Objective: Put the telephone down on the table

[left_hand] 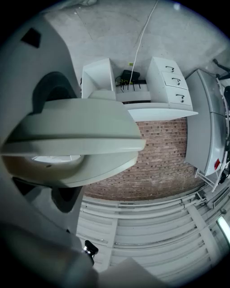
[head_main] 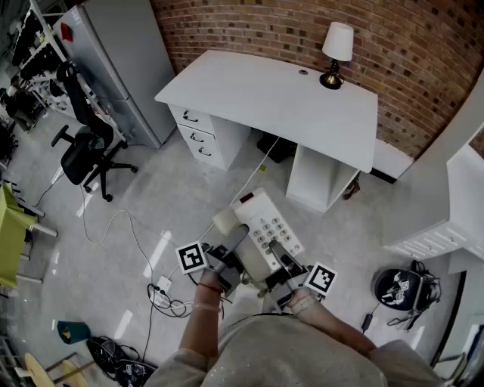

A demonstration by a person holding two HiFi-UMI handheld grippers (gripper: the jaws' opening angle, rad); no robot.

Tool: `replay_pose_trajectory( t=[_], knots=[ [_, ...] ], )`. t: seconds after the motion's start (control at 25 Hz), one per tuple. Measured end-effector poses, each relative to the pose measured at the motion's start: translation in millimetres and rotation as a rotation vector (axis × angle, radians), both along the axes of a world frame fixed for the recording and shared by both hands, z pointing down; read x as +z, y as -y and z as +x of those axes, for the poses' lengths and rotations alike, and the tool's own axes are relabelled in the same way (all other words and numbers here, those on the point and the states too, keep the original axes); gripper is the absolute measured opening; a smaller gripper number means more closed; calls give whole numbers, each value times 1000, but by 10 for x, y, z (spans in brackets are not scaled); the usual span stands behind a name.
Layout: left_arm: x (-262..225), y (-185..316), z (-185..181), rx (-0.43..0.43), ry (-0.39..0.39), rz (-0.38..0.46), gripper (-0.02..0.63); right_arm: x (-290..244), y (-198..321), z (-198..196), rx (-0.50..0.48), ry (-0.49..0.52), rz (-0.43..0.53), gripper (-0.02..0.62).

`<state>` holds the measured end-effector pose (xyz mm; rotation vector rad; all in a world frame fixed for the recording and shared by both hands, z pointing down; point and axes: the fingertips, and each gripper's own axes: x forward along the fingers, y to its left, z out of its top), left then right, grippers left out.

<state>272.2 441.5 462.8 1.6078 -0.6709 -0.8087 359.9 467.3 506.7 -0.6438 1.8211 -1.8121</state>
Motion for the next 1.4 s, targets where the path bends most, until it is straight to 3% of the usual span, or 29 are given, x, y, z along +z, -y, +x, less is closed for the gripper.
replay_pose_trajectory(
  t=[0.96,1.4],
  knots=[
    [140,1202,-1036,101,-8,-28,445,140,1109,-1088,85,-3,-32,161],
    [124,1484,-1534,61,-14,-17,445,105,1435,-1563,51,-8,-20,161]
  ],
)
